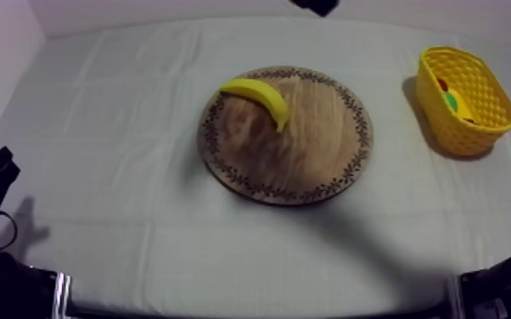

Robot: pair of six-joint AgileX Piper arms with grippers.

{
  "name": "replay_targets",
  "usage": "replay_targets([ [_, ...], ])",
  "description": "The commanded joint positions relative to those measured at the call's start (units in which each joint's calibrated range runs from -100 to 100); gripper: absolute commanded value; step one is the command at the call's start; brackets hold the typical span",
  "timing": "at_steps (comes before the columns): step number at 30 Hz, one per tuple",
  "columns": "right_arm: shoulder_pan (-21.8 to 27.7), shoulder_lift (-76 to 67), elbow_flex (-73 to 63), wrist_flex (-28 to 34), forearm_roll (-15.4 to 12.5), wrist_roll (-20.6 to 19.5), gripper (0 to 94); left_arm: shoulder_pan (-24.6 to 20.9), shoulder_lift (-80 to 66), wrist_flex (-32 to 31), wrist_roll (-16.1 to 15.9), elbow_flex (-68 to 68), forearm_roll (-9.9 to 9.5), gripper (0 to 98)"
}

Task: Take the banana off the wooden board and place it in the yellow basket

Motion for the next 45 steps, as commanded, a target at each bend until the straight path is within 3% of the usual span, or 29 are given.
replay_targets([
  [1,0.0,5.3,-2.4,0.5,0.6,-0.4,1.3,0.0,0.0,0.0,0.0,0.0,-0.01,0.1],
  [12,0.7,15.5,-9.5,1.6,3.7,-3.2,10.4,0.0,0.0,0.0,0.0,0.0,-0.01,0.1],
  [24,0.9,18.3,-12.5,1.8,6.6,-3.9,58.1,0.0,0.0,0.0,0.0,0.0,-0.01,0.1],
  [29,0.7,18.6,-12.6,1.9,7.2,-3.9,70.6,0.0,0.0,0.0,0.0,0.0,-0.01,0.1],
  [45,0.5,25.6,-10.8,1.6,5.1,-3.3,74.6,0.0,0.0,0.0,0.0,0.0,-0.01,0.1],
])
